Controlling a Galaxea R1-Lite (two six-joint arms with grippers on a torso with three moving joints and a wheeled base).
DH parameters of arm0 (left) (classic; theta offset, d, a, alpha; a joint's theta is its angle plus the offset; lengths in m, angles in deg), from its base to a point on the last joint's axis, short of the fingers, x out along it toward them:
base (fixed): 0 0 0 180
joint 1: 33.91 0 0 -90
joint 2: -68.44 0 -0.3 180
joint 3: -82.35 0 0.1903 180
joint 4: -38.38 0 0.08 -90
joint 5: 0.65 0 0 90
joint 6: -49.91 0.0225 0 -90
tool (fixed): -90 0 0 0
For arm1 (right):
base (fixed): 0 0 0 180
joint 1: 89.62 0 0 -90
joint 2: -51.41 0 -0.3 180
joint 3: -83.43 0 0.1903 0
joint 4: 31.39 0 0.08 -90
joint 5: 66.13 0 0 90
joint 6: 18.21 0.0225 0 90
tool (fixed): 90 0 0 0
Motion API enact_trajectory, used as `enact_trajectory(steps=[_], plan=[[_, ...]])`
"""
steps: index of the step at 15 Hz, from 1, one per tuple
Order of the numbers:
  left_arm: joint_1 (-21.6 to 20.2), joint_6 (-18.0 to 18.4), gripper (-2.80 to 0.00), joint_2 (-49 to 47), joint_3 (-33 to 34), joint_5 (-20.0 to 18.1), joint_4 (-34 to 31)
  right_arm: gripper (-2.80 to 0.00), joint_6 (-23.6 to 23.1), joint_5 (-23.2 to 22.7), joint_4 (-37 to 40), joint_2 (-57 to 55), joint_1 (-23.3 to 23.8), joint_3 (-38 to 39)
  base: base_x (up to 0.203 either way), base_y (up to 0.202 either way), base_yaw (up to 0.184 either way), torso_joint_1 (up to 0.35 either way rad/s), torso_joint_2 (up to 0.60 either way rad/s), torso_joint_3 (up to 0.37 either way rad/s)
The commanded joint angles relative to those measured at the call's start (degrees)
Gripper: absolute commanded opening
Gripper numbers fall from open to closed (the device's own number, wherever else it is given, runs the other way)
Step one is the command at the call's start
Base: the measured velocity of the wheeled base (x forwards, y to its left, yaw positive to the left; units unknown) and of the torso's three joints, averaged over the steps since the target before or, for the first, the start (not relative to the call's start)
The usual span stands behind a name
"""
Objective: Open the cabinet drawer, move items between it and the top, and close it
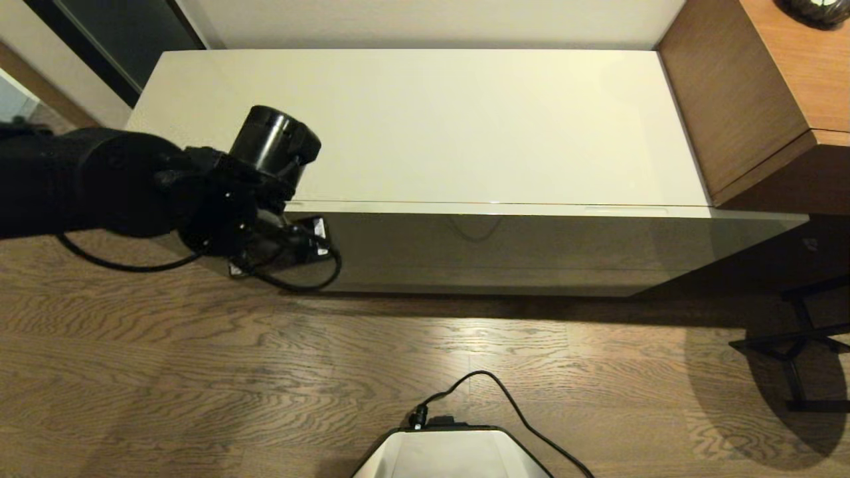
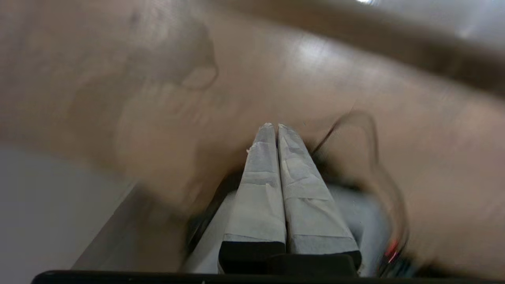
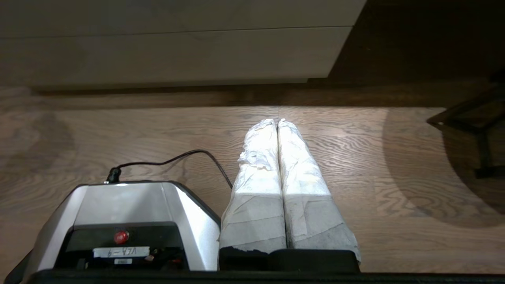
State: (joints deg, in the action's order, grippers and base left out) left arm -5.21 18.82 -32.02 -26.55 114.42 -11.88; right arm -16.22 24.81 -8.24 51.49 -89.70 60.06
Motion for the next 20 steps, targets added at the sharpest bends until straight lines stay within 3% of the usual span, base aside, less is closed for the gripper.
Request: enact_trajectory(steps=[1,5,7,10,14,18,20], plan=[[3.7,-0.3,-2.80,15.8,12.9,0.2,-0.9,-2.80,0.0,0.0,0.0,0.8,0.0,0.2,0.000,0.000,0.000,0.000,0.00,0.000],[7.6,0.0,-2.80,36.4,30.2,0.2,-4.3,-2.80,0.0,-0.1,0.0,0.8,-0.1,0.2,0.000,0.000,0.000,0.000,0.00,0.000],[5.9,1.4,-2.80,43.3,38.4,-0.1,-5.1,-2.80,0.0,0.0,0.0,0.8,0.0,0.2,0.000,0.000,0.000,0.000,0.00,0.000],[2.4,3.6,-2.80,47.2,42.9,0.1,-5.8,-2.80,0.0,-0.1,0.0,0.8,-0.1,0.2,0.000,0.000,0.000,0.000,0.00,0.000],[-3.0,7.4,-2.80,54.8,53.8,0.3,-5.4,-2.80,0.0,0.0,0.0,0.8,0.0,0.2,0.000,0.000,0.000,0.000,0.00,0.000],[-3.2,7.7,-2.80,55.1,54.2,0.3,-5.3,-2.80,0.0,0.0,0.0,0.8,0.0,0.2,0.000,0.000,0.000,0.000,0.00,0.000],[-3.5,8.5,-2.80,59.2,60.5,0.6,-4.8,-2.80,0.0,0.0,0.0,0.8,0.0,0.2,0.000,0.000,0.000,0.000,0.00,0.000]])
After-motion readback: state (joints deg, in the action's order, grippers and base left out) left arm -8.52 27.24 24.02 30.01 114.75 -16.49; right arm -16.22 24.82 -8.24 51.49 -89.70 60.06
